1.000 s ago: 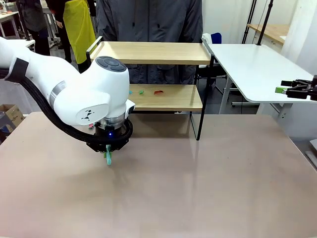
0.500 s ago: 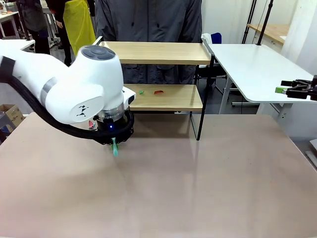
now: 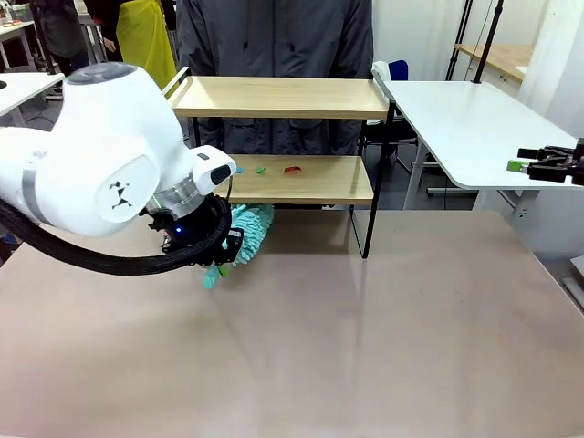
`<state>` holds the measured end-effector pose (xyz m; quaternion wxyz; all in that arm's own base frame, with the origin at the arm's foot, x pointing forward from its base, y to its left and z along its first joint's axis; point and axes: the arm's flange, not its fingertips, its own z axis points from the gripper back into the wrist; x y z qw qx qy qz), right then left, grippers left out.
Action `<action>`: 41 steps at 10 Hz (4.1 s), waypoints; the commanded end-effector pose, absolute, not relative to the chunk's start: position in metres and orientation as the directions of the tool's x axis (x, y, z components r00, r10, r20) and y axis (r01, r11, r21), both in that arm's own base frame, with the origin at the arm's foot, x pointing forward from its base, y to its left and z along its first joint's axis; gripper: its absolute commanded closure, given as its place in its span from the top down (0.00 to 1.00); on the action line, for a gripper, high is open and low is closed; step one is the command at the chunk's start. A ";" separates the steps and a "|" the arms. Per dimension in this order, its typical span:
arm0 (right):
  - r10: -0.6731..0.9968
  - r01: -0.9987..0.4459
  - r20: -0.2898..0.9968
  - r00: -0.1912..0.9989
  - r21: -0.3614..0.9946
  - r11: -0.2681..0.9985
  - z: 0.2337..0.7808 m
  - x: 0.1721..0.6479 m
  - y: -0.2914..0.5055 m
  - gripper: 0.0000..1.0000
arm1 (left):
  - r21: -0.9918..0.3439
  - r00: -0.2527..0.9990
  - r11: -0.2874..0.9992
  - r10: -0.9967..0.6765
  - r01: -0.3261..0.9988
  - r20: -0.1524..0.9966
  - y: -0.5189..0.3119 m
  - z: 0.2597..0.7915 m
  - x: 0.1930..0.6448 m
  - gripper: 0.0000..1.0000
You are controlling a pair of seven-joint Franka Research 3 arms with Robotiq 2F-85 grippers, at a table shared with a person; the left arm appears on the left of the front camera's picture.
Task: Clean the shelf.
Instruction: Clean the specific section of the Shelf indicated by the human with the Duster.
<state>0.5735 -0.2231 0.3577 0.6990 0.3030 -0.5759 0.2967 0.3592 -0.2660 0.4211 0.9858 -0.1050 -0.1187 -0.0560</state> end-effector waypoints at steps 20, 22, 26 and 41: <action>0.067 -0.765 0.985 0.159 0.079 0.640 0.360 0.573 -0.221 1.00 | -0.031 0.535 0.536 -0.844 0.844 -0.021 -0.117 0.561 0.233 0.13; 0.067 -0.765 0.985 0.159 0.079 0.640 0.360 0.573 -0.221 1.00 | -0.031 0.535 0.536 -0.844 0.844 -0.021 -0.117 0.561 0.233 0.13; 0.067 -0.765 0.985 0.159 0.079 0.640 0.360 0.573 -0.221 1.00 | -0.031 0.535 0.536 -0.844 0.844 -0.021 -0.117 0.561 0.233 0.13; 0.067 -0.765 0.985 0.159 0.079 0.640 0.360 0.573 -0.221 1.00 | -0.031 0.535 0.536 -0.844 0.844 -0.021 -0.117 0.561 0.233 0.13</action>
